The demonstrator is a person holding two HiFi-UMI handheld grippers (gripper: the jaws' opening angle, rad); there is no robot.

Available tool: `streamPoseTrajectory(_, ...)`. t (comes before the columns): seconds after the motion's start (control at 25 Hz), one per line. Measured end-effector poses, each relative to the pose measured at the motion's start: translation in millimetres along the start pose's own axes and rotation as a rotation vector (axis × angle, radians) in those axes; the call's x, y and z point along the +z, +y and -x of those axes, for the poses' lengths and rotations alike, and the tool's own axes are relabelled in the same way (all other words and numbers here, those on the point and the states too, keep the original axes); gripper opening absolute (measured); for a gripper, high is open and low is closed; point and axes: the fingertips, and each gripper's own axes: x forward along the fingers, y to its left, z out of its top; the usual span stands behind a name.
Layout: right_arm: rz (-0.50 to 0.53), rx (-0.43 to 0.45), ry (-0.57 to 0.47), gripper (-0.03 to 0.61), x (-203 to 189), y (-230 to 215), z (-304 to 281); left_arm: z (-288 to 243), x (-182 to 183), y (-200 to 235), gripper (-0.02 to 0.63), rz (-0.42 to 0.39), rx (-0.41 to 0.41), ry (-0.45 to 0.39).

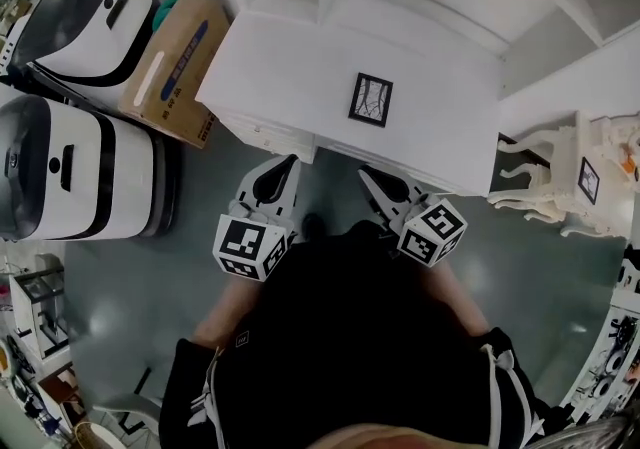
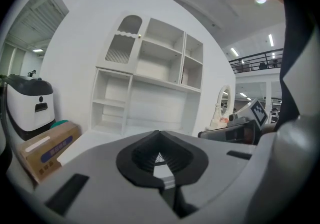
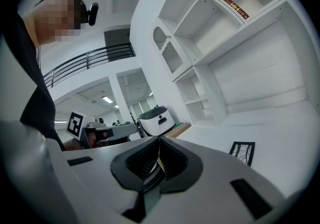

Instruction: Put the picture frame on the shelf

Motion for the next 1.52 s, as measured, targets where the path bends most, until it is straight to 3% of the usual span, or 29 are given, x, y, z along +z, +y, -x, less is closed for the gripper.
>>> streamPoseTrajectory(0.4,-0.05,-0.06,0.03,0.018,7,-65,-22,-67,-2,21,0.006,0.019,-0.049,0.061)
streamPoseTrajectory(0.88,-0.039,-0.067,-0.004,0.018,61,-168,-46,-172,15,49,0.006,0.016,-0.026,0.15)
streamPoseTrajectory(1.2,-0.099,-0.209,0.009,0.018,58,-221,-38,-229,4,48,0.006,0.003,-0.101,0.249)
streamPoseTrajectory(1.52,-0.201,-0.357,0.083,0.02,21,-264,-46,-277,-11,52,0.006,-0.021,-0.216,0.312)
